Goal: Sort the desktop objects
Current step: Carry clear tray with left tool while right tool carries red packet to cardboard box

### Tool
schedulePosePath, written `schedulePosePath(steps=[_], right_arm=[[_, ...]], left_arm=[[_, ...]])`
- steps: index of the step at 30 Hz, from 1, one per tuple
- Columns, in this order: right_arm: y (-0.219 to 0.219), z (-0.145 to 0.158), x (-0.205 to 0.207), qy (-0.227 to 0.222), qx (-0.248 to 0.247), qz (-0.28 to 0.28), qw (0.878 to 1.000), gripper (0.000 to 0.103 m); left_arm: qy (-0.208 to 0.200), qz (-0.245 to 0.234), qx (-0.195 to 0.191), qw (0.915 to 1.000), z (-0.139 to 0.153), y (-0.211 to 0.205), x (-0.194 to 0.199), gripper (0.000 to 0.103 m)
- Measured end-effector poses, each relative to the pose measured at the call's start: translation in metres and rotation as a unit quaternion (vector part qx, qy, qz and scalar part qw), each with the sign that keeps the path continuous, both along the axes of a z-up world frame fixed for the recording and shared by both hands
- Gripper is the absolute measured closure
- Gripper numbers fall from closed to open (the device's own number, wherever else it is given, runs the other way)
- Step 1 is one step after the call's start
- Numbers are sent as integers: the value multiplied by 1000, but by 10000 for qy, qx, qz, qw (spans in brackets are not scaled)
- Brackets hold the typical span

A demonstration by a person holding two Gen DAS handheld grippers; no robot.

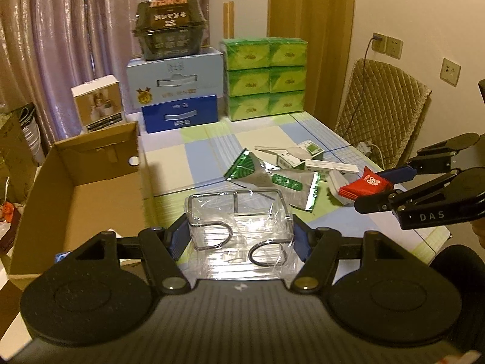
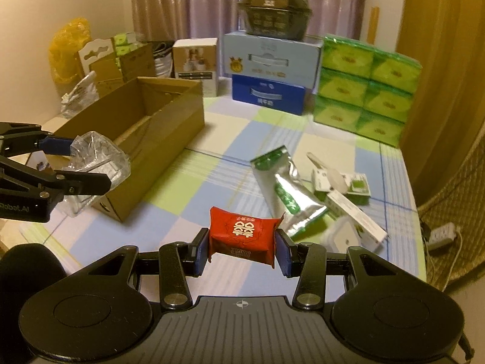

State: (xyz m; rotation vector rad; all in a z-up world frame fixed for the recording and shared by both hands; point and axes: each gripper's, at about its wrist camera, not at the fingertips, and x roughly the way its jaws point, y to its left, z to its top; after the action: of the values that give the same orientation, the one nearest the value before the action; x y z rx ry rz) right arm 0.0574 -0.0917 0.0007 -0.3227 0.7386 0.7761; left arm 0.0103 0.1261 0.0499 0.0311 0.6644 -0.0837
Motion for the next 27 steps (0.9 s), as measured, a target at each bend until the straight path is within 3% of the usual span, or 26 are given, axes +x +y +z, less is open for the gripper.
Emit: schedulePosePath(steps=[9, 27], right_arm=[[39, 5, -4, -42, 63, 333, 9994, 61], [157, 16, -8, -125, 228, 1143, 9931, 61]], left_arm=[[-51, 276, 85, 9996, 7, 38, -12, 40], [5, 978, 331, 9947, 10, 144, -18, 40]])
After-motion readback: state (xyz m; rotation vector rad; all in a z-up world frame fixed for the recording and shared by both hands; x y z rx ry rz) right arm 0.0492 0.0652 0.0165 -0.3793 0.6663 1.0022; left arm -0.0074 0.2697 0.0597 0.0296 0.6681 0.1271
